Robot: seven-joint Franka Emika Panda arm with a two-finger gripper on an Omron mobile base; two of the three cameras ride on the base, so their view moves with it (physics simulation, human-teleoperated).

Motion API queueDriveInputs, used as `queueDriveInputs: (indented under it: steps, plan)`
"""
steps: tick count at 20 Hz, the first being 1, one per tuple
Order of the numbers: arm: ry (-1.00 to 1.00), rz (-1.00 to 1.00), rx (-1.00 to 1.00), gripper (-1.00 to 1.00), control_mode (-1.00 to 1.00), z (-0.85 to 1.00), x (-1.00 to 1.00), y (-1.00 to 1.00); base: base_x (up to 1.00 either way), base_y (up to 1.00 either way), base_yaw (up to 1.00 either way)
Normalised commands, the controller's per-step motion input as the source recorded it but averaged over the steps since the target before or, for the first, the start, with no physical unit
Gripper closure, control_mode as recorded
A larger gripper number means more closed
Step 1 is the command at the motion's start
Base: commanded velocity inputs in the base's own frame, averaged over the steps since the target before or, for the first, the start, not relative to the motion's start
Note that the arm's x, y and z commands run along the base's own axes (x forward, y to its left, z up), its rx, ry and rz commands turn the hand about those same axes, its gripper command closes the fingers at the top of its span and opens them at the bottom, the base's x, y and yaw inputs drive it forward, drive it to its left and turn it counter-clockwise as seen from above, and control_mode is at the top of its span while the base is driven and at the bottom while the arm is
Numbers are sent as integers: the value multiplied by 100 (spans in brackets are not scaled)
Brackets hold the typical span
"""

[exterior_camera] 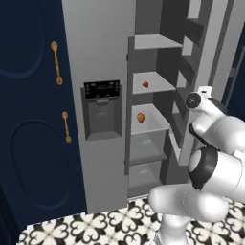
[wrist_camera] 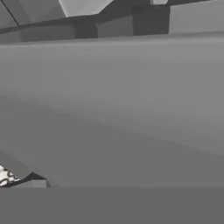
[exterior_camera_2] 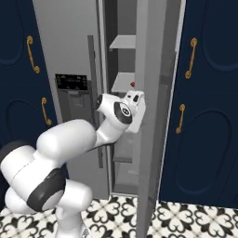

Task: Take the strawberry from the fridge and place it on top of the pancake, located on the dining counter.

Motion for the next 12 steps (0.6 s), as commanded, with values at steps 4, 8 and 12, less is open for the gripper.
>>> queueDriveInputs:
  steps: [4, 8, 12]
  plan:
    - [0, 0, 6, -100, -100, 0, 0, -73, 0, 0, 0]
    - [0, 9, 3, -100, -100, 1, -24, -23, 0, 0, 0]
    - [0, 18, 1, -100, -100, 14, -26, 50, 0, 0, 0]
